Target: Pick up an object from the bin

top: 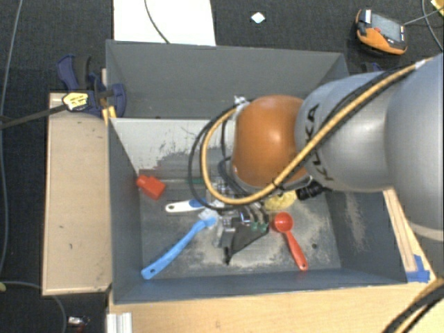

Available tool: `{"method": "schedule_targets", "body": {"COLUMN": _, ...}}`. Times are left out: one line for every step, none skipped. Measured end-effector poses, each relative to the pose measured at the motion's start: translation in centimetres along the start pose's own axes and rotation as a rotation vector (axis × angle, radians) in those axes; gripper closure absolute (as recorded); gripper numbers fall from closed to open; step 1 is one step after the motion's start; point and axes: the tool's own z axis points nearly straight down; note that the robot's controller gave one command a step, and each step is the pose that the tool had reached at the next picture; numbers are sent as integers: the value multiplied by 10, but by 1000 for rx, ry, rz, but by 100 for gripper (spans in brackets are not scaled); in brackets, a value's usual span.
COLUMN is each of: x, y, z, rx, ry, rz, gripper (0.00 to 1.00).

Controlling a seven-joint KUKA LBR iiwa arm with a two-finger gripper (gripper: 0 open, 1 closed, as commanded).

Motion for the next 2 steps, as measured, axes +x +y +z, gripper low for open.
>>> {"method": "schedule_targets", "body": {"x": -2, "y": -1, "z": -5, "rx": -1, "ry": -8, "rz": 8, "gripper": 0}}
{"method": "schedule_targets", "body": {"x": -10, "y": 53, "z": 70, "rx": -1, "ry": -3, "rz": -501, "gripper": 0}}
